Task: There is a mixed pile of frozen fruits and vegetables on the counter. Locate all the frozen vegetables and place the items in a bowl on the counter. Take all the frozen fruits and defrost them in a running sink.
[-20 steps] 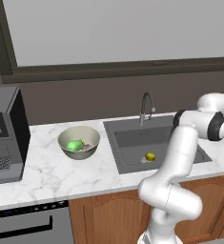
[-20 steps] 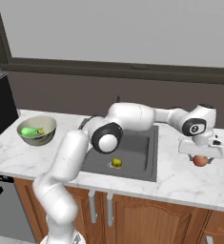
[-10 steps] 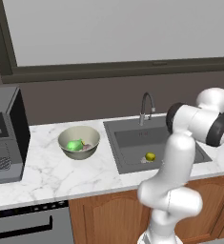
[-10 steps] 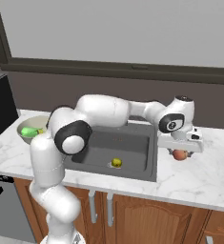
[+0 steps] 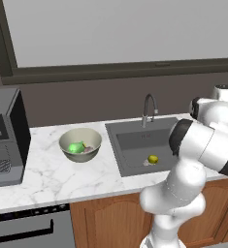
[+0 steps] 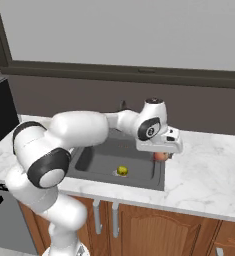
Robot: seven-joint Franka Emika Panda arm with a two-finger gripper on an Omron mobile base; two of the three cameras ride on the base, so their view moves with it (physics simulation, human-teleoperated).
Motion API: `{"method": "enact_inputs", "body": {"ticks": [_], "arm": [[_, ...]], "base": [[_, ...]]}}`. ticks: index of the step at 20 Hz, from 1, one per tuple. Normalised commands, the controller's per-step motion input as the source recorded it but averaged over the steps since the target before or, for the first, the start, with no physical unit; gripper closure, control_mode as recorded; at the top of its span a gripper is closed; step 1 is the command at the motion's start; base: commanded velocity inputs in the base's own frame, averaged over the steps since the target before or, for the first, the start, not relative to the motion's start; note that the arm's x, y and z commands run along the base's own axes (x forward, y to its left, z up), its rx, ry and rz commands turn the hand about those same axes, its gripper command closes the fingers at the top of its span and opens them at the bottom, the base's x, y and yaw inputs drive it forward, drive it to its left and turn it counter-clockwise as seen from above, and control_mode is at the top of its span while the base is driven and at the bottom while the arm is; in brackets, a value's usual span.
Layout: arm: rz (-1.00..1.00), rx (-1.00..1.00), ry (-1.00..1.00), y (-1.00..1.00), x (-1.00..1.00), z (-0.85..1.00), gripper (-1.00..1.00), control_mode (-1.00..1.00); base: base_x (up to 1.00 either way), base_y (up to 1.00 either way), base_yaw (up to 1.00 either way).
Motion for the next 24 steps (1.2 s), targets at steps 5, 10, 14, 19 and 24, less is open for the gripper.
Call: {"method": "enact_inputs", "body": {"ticks": [5, 10, 14, 19, 24], "arm": [[0.0, 0.0, 0.0, 0.81, 0.27, -0.12, 1.0, -1.0], [0.0, 0.06, 0.03, 0.59, 0.36, -0.15, 1.0, -1.0], [0.0, 0.09, 0.06, 0.48, 0.43, -0.2, 1.0, -1.0], [0.0, 0.08, 0.0, 0.52, 0.24, -0.31, 1.0, -1.0], [0.0, 0.1, -0.07, 0.35, 0.17, -0.45, 1.0, -1.0]], "base": [[0.0, 0.0, 0.0], [0.0, 0.0, 0.0], [0.0, 0.0, 0.0], [0.0, 0.0, 0.0], [0.0, 0.0, 0.0]]}}
